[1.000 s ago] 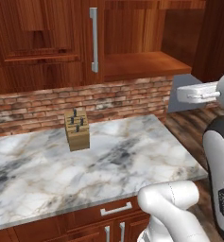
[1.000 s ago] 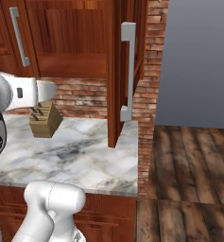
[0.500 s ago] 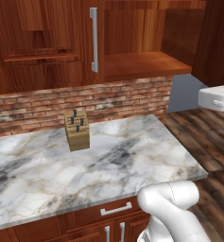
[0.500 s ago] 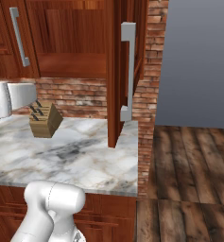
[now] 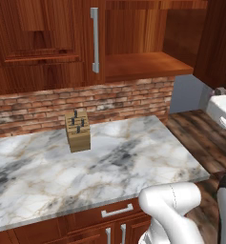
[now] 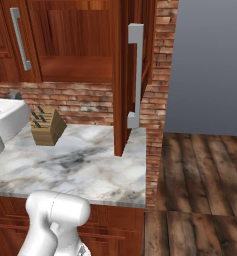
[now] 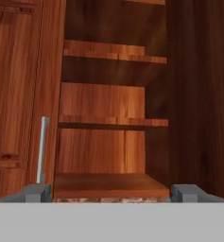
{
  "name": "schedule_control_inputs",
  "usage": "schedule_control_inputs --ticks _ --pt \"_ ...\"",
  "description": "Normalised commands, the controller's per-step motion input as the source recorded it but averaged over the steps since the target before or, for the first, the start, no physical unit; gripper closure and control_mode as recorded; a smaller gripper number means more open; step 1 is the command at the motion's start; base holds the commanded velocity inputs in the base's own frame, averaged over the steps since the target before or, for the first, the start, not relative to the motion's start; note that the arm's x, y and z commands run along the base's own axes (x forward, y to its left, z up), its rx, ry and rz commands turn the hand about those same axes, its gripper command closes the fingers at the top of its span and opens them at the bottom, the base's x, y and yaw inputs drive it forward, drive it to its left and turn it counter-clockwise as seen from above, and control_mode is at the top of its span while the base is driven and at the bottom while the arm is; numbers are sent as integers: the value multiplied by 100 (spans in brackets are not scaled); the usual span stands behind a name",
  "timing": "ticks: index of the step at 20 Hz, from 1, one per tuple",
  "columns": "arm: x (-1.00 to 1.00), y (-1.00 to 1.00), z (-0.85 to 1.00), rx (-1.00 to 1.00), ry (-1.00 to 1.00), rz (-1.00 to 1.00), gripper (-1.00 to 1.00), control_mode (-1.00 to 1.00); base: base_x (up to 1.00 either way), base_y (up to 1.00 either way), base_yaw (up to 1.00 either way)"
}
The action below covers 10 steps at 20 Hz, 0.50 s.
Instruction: Open the cabinet. Pick the dish brush and place it next to the sink. Then close the cabinet.
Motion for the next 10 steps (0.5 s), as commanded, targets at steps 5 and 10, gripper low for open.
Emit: schedule_control_inputs --ticks 5,10 --pt "-12 -9 9 4 -19 -3 -100 -100 0 0 0" --pt "-49 -42 15 3 0 0 -100 -100 0 0 0"
